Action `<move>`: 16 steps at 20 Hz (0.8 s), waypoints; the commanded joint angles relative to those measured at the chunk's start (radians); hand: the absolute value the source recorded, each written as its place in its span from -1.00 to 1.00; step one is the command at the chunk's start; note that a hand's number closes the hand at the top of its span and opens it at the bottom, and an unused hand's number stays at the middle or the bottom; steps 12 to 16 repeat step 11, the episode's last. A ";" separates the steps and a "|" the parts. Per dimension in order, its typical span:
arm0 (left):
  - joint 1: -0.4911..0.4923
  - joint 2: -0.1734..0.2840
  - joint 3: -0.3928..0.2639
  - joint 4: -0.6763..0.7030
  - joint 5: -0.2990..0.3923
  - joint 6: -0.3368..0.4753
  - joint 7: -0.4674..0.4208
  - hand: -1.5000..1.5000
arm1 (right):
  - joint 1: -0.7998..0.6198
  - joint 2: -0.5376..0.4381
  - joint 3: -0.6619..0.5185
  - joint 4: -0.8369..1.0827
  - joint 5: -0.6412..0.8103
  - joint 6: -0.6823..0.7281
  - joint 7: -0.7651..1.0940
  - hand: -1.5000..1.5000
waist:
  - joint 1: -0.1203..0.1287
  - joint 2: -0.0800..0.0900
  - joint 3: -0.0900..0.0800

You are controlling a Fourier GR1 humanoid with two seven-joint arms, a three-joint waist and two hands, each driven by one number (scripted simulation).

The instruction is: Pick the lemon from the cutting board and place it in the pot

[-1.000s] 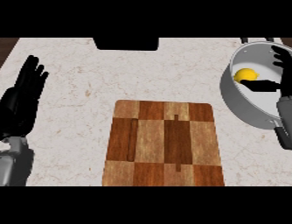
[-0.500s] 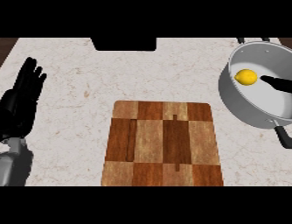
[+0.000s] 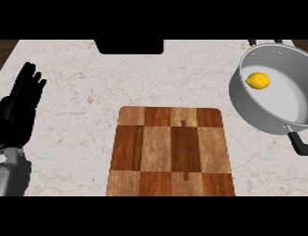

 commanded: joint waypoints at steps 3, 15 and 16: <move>-0.022 -0.007 0.011 0.034 -0.014 0.012 -0.022 0.00 | 0.084 -0.097 -0.009 0.020 -0.053 0.105 -0.053 -1.00 | -0.004 -0.001 0.000; -0.041 0.003 0.026 0.037 0.000 -0.009 -0.001 0.00 | 0.101 -0.162 0.009 0.104 -0.093 0.171 -0.091 -1.00 | 0.001 0.001 0.000; -0.041 0.003 0.026 0.037 0.000 -0.009 -0.001 0.00 | 0.101 -0.162 0.009 0.104 -0.093 0.171 -0.091 -1.00 | 0.001 0.001 0.000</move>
